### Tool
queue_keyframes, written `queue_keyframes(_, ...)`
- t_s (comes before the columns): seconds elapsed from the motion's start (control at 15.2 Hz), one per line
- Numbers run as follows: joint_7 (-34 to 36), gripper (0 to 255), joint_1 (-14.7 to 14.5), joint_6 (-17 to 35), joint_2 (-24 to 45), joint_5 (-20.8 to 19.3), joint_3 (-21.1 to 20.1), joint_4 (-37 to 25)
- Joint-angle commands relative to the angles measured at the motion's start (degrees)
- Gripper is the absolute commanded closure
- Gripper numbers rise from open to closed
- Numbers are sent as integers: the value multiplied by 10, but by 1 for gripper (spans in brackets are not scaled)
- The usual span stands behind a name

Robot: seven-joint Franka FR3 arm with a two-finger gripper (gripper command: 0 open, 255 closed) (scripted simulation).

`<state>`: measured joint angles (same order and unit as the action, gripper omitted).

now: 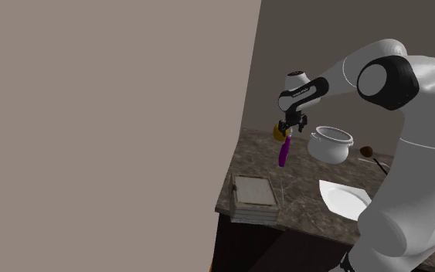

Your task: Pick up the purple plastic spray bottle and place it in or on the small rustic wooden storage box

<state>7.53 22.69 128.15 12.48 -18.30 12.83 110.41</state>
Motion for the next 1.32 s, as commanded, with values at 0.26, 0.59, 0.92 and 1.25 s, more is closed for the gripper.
queue_keyframes(0.26, 0, 255, 0, 0, 0, 0, 0, 0)
queue_keyframes(0.59, 0, 255, 0, 0, 0, 0, 0, 0)
queue_keyframes(0.92, -10, 255, -1, -33, -16, 3, -1, -19)
queue_keyframes(1.25, -19, 255, -2, -67, -28, 7, -2, -41)
